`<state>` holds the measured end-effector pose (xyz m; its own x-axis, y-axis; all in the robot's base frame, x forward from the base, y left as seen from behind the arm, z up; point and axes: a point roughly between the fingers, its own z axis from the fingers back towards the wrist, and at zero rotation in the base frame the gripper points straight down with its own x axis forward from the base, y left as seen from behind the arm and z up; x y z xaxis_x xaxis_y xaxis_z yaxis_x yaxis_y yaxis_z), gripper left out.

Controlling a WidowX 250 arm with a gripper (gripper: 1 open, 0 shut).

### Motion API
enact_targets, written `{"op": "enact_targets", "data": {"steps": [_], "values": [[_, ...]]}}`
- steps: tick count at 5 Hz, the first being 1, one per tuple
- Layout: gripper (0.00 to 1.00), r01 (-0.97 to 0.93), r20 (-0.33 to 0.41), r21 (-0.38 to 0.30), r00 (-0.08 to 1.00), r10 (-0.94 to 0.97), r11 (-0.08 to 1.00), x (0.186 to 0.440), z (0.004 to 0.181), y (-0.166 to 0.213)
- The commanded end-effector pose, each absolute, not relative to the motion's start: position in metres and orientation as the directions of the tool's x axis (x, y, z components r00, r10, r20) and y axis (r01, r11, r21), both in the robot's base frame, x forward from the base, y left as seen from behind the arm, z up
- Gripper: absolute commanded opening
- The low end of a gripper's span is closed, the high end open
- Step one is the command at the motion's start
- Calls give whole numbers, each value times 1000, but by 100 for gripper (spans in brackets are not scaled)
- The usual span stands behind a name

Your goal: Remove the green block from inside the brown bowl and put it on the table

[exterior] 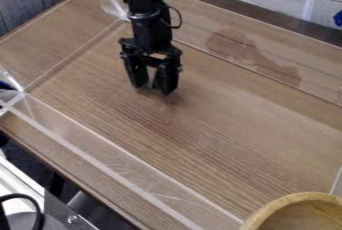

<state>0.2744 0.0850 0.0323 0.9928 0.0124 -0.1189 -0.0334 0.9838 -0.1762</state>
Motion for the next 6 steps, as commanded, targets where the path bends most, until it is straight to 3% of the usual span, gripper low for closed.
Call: {"op": "enact_targets", "data": {"steps": [1,2,4,5,6], "values": [[100,-18,25,-162,999,22,987,290,87,89],[100,-12,76,-158,997,25,987,293,117,88],[100,-15,54,-143,998,23,990,294,101,90],[0,-19,34,-132,999,24,991,294,90,91],[0,-21,5,-126,1000,22,992,294,72,93]]}}
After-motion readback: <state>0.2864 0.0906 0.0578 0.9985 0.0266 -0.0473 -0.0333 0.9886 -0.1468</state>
